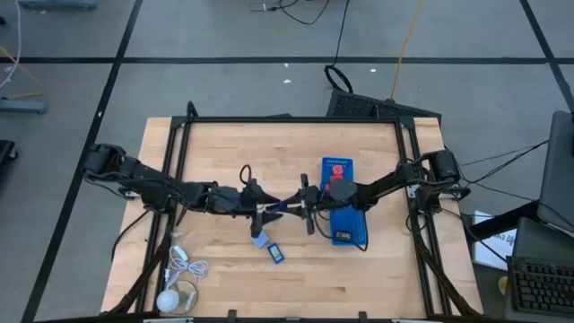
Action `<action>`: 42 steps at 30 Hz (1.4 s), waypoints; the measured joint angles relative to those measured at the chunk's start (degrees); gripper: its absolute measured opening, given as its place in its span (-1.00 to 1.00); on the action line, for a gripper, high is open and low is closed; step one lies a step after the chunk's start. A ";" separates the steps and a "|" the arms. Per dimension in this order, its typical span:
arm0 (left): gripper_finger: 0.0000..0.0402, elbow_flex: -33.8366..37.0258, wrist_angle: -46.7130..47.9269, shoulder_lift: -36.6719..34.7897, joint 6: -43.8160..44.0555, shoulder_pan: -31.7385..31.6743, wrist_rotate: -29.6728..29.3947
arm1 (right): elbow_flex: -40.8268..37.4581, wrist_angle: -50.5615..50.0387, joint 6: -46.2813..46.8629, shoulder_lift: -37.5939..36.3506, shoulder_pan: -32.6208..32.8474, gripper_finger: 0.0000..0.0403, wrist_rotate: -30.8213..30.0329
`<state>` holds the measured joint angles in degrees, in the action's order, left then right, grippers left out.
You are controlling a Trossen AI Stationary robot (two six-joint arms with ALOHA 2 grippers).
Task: Pick & Place Office items
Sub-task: Put the top blue digital timer into the bottom blue bin
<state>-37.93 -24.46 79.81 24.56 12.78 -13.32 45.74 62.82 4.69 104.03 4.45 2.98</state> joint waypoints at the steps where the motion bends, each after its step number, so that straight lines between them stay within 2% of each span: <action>1: 0.30 0.00 -0.19 0.00 -0.02 0.00 0.00 | 0.00 -0.50 0.00 0.00 0.00 -0.70 0.00; 5: 0.41 0.00 -0.08 0.00 -1.03 -0.04 -0.10 | -0.02 -1.66 0.02 -0.22 0.00 -0.70 0.04; 10: 0.45 0.00 0.28 0.00 -2.34 -0.04 -0.19 | -0.02 -7.64 -0.52 -4.03 0.13 -0.71 0.15; 20: 0.45 0.09 0.20 -1.02 -3.66 -0.25 -0.15 | 0.00 -35.50 -0.92 -17.98 2.90 -0.71 -0.38; 25: 0.45 0.09 1.77 -2.54 -5.05 -1.47 -0.17 | 0.00 -50.07 0.04 -24.89 6.86 -0.71 -7.40; 33: 0.45 0.09 6.38 -2.15 -5.06 -3.14 -0.15 | 0.00 -73.21 8.82 -34.57 13.94 -0.71 -19.80; 38: 0.45 0.11 7.25 -2.16 -4.63 -3.82 -0.20 | 0.00 -85.32 16.08 -36.65 16.73 -0.71 -21.07; 42: 0.45 0.11 7.29 -2.14 -4.90 -4.42 -0.16 | -1.50 -87.13 17.35 -36.09 17.47 -0.71 -21.07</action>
<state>-37.82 -17.17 77.67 19.66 8.36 -13.48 44.24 -24.31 22.04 67.94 21.92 -18.08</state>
